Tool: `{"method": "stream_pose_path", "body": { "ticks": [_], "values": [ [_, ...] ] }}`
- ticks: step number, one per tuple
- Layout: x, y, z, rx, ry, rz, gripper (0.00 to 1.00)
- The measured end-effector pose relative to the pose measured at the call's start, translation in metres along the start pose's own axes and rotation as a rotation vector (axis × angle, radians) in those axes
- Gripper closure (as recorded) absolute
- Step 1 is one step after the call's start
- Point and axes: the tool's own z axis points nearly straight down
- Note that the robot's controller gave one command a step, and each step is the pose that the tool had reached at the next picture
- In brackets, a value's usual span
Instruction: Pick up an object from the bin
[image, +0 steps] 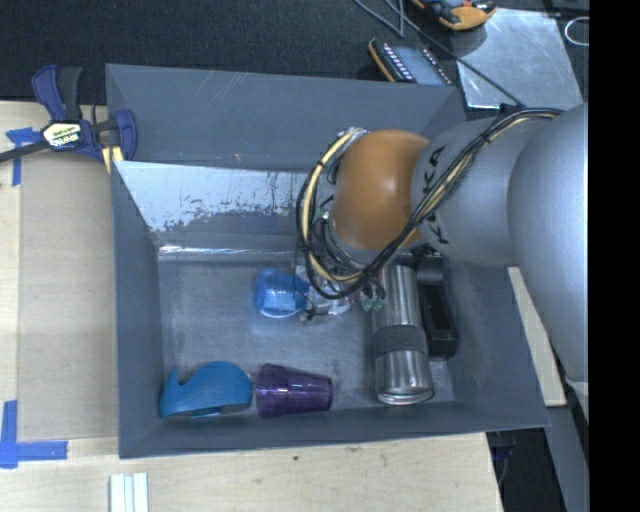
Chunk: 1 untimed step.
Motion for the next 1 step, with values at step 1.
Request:
{"method": "stream_pose_path", "body": {
  "ticks": [1],
  "values": [
    [0.0000,0.0000,0.0000,0.000,0.000,0.000,1.00]
  ]
}}
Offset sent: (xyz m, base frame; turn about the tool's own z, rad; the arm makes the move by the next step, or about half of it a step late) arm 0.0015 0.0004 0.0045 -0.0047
